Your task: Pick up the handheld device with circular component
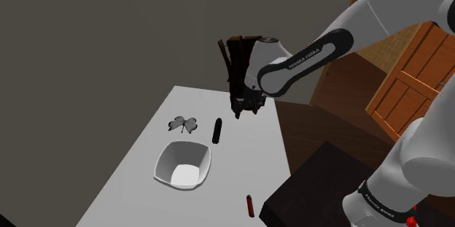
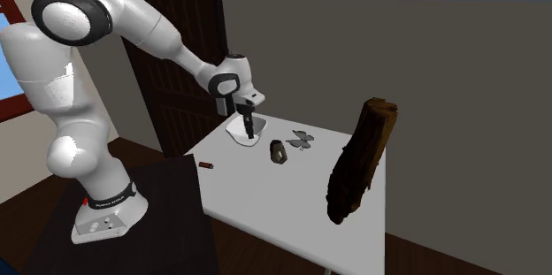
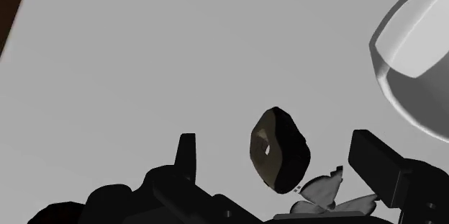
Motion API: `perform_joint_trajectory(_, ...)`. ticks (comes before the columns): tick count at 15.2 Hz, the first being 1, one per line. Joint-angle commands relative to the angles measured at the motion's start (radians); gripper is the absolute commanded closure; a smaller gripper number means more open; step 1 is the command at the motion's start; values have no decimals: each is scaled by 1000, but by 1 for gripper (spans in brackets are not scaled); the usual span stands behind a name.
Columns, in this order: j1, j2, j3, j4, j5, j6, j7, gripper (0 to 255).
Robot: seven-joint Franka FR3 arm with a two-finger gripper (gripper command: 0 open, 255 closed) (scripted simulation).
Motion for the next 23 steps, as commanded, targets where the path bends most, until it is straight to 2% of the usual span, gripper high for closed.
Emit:
perform_joint_trajectory(1, 6, 89, 0, 56, -28, 42, 45, 0)
perform_joint_trajectory(7, 54, 326, -29, 232, -98, 126, 169, 0)
perform_joint_trajectory(12, 98, 502, -60, 397, -123, 155, 237, 0)
perform_joint_trajectory(21, 109, 589, -76, 417, -137, 222, 250, 0)
perform_joint_trajectory(22, 110, 591, -76, 422, -136, 220, 251, 255)
perform_joint_trajectory(23, 111, 590, -76, 422, -136, 219, 251, 255)
